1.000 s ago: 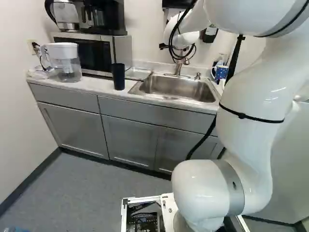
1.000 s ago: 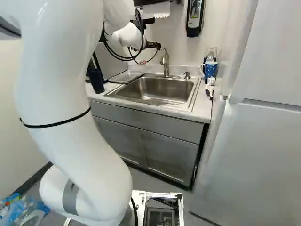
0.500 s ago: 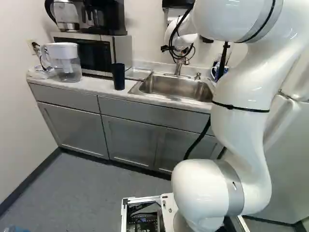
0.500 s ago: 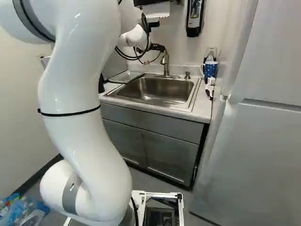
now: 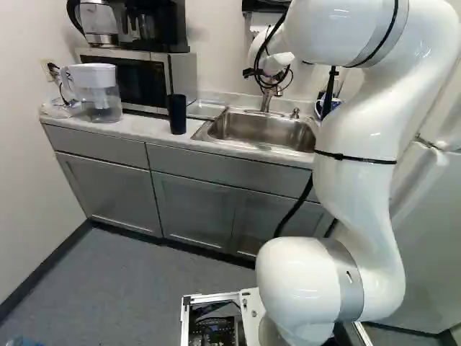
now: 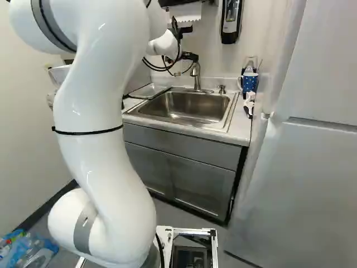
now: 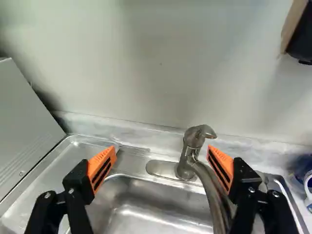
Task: Rinse the cup and place it in the tray
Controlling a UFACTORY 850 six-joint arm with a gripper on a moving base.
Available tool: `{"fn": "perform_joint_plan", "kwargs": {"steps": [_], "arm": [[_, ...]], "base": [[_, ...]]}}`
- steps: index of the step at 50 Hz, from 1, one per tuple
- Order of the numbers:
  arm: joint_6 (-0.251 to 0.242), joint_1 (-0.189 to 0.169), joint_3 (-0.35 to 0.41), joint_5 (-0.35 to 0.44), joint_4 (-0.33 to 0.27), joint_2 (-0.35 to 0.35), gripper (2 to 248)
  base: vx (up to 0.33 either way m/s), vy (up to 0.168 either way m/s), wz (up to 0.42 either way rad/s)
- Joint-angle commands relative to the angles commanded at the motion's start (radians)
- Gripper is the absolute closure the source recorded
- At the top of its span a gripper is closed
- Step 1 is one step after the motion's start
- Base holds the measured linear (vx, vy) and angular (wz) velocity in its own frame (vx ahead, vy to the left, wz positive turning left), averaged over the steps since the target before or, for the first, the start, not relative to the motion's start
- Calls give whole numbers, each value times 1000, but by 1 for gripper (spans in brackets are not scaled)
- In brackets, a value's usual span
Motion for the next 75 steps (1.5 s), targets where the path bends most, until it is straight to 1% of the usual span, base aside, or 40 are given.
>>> {"fn": "perform_joint_plan", "kwargs": {"steps": [25,42,61,75], "arm": [[0,-1,-4,2,0,-3,3],[0,-3,-9,44,0,-7,3],[0,-15,-53,98,0,-44,3],[0,-15,-95,100,0,-80,3]], "base": [[0,0,0],[0,0,0],[0,0,0],[0,0,0]]}}
